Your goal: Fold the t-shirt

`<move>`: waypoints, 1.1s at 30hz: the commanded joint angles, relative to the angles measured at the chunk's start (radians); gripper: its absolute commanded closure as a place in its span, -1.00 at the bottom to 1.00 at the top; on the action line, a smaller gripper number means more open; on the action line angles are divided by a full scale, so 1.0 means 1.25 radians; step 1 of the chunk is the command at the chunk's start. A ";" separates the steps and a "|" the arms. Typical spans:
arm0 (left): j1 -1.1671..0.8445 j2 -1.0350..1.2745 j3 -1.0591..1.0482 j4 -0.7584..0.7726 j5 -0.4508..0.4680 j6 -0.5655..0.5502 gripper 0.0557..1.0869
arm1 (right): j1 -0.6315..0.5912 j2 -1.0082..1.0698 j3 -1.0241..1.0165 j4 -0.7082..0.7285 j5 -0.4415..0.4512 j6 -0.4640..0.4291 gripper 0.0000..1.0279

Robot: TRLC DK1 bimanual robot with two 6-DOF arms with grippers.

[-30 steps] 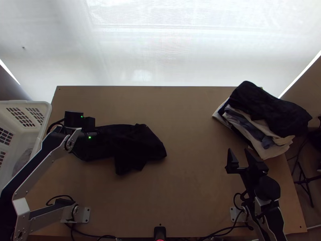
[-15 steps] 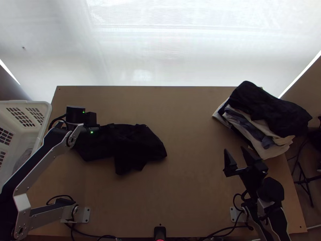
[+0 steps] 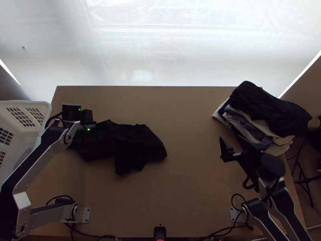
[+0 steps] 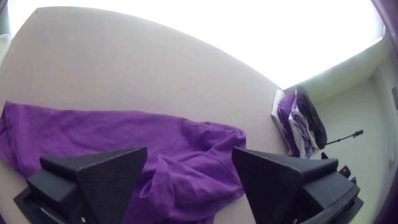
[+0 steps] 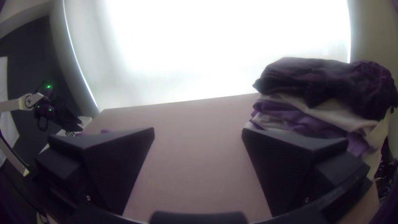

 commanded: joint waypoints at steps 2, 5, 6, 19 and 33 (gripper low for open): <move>0.099 0.015 0.008 0.005 -0.025 0.020 -0.92 | -0.005 0.386 0.278 -0.030 -0.010 -0.046 -0.91; 0.134 0.037 0.008 0.006 -0.093 0.051 -0.92 | 0.026 0.415 0.314 -0.042 -0.036 -0.171 -0.91; 0.146 0.041 0.004 0.005 -0.104 0.066 -0.92 | 0.063 0.423 0.321 -0.018 -0.042 -0.196 -0.91; 0.228 -0.040 -0.048 0.044 -0.110 0.103 -0.92 | 0.494 0.788 0.569 -0.274 -0.145 -0.273 -0.90; 0.249 -0.118 -0.116 0.130 -0.109 0.099 -0.92 | 0.548 1.015 0.708 -0.287 -0.253 -0.257 -0.32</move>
